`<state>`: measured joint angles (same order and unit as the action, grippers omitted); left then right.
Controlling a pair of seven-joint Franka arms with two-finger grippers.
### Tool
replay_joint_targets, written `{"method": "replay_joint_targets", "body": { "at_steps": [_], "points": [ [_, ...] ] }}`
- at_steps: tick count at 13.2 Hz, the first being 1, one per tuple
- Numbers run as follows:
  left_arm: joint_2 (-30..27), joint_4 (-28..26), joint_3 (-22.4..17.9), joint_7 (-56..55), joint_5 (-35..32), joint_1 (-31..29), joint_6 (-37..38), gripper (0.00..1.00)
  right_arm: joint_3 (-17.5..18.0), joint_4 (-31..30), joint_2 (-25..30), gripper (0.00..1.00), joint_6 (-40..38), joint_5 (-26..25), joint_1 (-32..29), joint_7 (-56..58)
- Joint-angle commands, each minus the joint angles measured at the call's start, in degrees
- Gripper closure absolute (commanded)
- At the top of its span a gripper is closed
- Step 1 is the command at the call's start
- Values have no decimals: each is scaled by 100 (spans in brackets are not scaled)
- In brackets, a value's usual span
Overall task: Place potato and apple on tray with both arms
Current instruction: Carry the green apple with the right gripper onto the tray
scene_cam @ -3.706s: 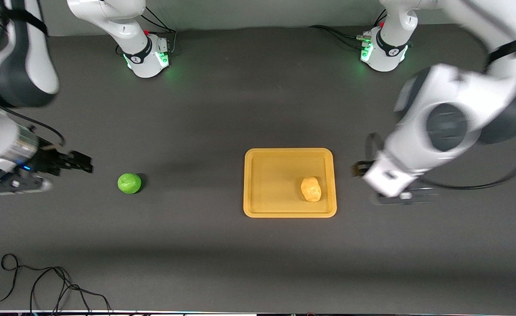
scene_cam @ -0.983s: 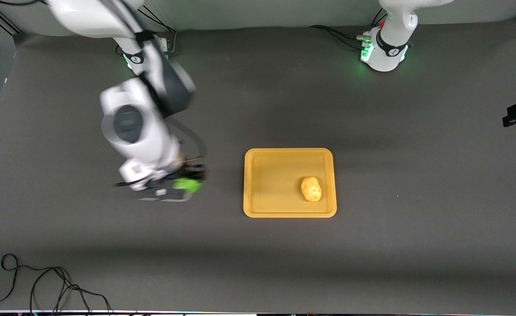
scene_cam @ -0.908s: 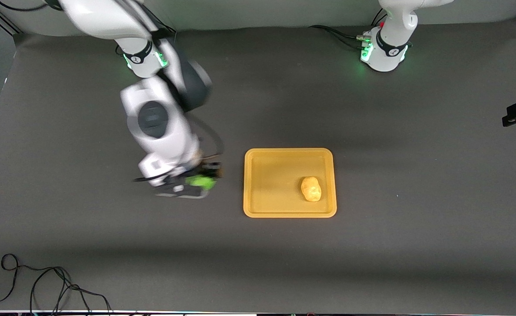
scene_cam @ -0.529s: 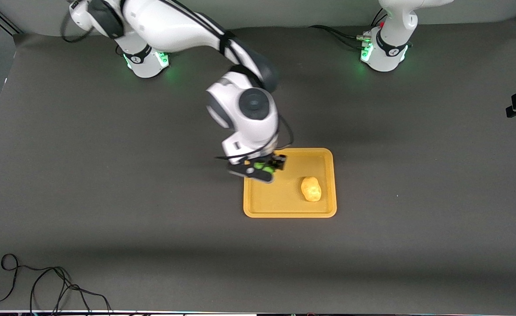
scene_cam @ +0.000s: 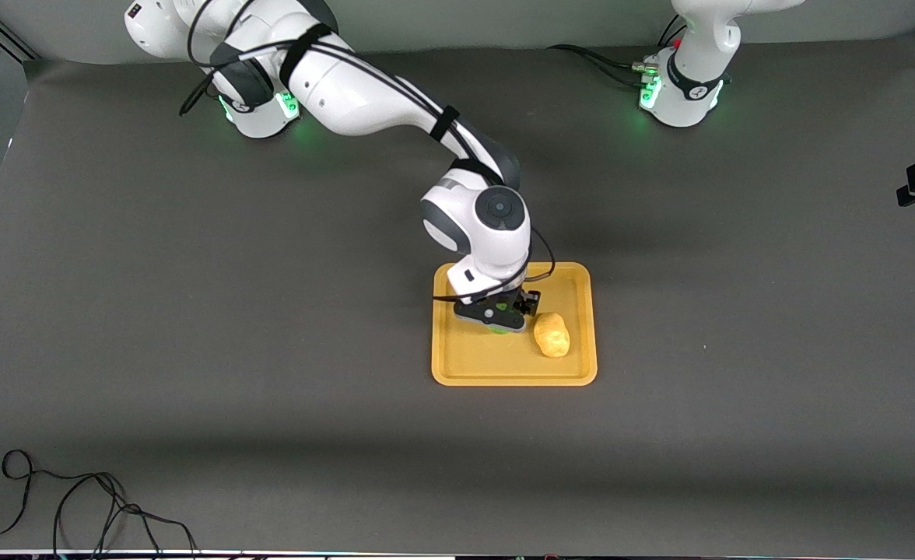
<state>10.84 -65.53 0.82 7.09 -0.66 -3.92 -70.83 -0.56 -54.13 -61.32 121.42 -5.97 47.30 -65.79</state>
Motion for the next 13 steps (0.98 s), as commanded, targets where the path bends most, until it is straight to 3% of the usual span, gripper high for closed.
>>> {"method": "replay_joint_targets", "body": {
  "at_steps": [1,13],
  "points": [
    [-38,-65,-108,-85,75,102,52,1,-41,324,-204,47,22,-89,7,469],
    [-47,-109,-117,-67,181,41,43,1,-50,289,-389,46,198,-89,-142,1332]
  ]
}}
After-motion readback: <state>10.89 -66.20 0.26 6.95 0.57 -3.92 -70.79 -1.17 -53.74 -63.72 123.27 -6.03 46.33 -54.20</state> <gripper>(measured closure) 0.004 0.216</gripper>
